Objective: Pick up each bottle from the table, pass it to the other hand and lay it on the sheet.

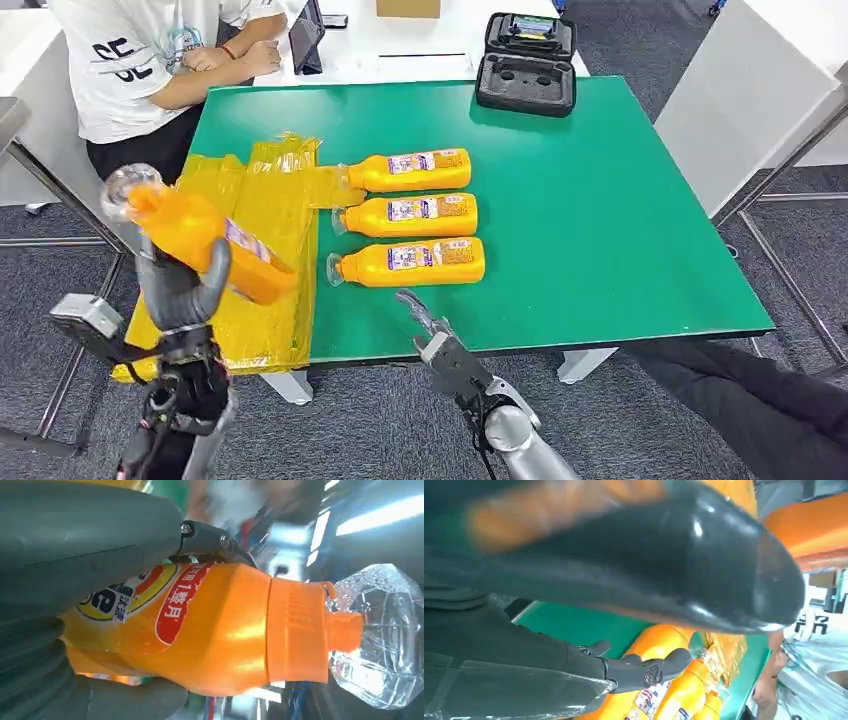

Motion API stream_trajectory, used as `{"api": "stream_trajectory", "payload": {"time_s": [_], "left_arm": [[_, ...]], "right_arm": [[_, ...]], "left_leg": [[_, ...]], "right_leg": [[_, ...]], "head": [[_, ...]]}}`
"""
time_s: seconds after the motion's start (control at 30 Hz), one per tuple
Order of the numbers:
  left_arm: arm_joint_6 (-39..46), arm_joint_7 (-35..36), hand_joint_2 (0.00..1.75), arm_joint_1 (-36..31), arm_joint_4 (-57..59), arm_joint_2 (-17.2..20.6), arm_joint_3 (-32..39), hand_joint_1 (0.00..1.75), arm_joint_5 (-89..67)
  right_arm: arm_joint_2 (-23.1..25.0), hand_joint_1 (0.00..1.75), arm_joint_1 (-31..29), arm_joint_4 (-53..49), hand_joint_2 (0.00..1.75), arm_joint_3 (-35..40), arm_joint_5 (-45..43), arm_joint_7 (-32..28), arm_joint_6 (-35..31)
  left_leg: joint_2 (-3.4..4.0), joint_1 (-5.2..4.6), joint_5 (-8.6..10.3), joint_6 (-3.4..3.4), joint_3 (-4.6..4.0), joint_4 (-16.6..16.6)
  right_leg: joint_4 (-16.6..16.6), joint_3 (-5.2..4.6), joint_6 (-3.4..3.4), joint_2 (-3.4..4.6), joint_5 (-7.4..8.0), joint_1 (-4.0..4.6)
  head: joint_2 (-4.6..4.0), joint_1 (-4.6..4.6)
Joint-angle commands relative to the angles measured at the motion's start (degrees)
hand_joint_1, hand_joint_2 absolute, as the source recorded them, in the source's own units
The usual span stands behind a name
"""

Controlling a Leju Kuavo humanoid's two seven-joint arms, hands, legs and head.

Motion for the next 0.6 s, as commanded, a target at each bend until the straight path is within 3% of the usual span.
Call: {"api": "stream_trajectory", "payload": {"time_s": [0.03,0.17,0.2,0.43,0.6], "left_arm": [[5.12,5.74,1.75,-10.82,5.38,7.42,-0.26,1.75,-21.06],[2.23,11.09,1.75,-12.45,11.20,11.19,-3.71,1.75,-34.20],[2.30,12.14,1.75,-12.82,13.18,12.29,-4.70,1.75,-37.83],[-3.81,16.48,1.75,-17.12,26.20,18.09,-12.31,1.75,-51.50],[-5.23,16.74,1.75,-18.16,28.58,18.56,-13.32,1.75,-52.43]], "right_arm": [[-0.52,0.00,-0.21,-1.31,0.00,-1.78,-2.88,-2.43,-1.01],[-0.61,0.00,2.24,-7.00,0.00,-4.88,-6.35,-4.57,-2.39],[-0.50,0.00,2.74,-8.27,1.75,-5.77,-7.32,-5.05,-2.58],[-0.27,0.00,1.78,-8.57,1.75,-7.05,-9.47,-5.60,-2.01],[-0.10,0.00,1.79,-8.11,1.75,-7.21,-9.81,-6.04,-1.54]], "left_leg": [[-0.04,0.03,-0.02,-0.06,0.11,-0.01],[-0.09,-0.01,-0.03,-0.06,0.25,-0.07],[-0.05,0.00,-0.07,-0.07,0.35,-0.08],[0.02,0.00,-0.04,-0.07,0.34,-0.08],[0.09,0.01,-0.03,-0.05,0.21,-0.04]], "right_leg": [[0.01,0.12,-0.04,-0.10,-0.05,0.04],[-0.01,0.23,-0.03,-0.16,-0.11,0.00],[-0.04,0.32,-0.03,-0.14,-0.13,0.02],[-0.03,0.27,-0.04,-0.08,-0.10,0.00],[-0.02,0.13,-0.02,-0.01,-0.06,0.02]], "head": [[0.00,0.02],[0.00,0.00],[0.00,0.02],[0.00,0.02],[0.00,0.04]]}}
